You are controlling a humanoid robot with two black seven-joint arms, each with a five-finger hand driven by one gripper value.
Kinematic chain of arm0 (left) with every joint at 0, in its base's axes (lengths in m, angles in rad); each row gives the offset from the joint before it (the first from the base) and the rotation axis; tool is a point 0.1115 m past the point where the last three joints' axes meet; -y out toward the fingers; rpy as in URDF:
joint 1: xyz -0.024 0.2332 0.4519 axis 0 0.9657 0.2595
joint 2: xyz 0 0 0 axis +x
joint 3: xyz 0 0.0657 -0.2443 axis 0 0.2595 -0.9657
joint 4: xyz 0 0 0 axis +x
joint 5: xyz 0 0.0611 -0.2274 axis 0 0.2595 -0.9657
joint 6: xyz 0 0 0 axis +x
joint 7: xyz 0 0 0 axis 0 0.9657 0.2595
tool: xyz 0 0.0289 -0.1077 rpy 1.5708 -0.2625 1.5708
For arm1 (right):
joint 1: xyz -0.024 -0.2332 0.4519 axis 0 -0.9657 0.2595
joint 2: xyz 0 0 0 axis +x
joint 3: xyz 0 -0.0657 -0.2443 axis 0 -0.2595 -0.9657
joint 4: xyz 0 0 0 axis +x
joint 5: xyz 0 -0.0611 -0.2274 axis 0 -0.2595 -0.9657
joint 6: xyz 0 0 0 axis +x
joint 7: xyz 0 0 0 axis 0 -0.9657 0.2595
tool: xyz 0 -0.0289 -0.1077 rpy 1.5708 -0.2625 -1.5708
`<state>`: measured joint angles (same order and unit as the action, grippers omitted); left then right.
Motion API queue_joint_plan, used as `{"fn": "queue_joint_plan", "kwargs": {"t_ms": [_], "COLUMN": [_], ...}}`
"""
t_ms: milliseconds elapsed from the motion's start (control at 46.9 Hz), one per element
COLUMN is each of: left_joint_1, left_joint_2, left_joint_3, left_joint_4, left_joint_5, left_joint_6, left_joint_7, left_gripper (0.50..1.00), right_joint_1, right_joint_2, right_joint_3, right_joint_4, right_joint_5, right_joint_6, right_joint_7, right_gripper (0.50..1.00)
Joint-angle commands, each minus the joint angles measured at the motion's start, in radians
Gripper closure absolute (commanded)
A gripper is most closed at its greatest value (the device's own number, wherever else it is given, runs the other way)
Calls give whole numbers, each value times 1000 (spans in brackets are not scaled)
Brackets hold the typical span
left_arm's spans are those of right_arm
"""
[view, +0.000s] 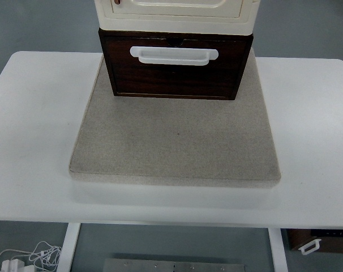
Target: Close drawer under combined cabinet
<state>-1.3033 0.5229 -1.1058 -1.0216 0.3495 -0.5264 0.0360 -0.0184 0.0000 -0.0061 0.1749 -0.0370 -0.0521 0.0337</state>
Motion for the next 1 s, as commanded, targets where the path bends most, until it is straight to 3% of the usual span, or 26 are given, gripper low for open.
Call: {"fn": "queue_joint_plan", "kwargs": {"t_ms": [0,149,448,682,853,981], "left_joint_1": [10,15,7,10,13,61], "left_joint_2": [0,2,0,-37,-58,-96], "left_joint_3": [-69,-91,-81,-77,-71,-69], "left_joint_4": [44,150,423,583,627,623], "left_joint_5": [-1,-1,-40,-175,-253,-305], "left_joint_6": [52,170,304,330,486,523], "left_joint_7": [-5,-18,-31,-16,31,50], "left_gripper": [500,500,500,500,500,500], "right_joint_1": [0,0,0,0,0,0], "right_joint_2": [0,0,0,0,0,0], "right_joint_3": [0,0,5,0,2,2], "right_joint_4": [0,0,0,0,0,0], "right_joint_5": [0,0,0,0,0,0], "right_joint_6": [0,0,0,2,5,6], "right_joint_7": [0,0,0,-1,-1,-1], "right_gripper": [548,548,548,548,548,548]}}
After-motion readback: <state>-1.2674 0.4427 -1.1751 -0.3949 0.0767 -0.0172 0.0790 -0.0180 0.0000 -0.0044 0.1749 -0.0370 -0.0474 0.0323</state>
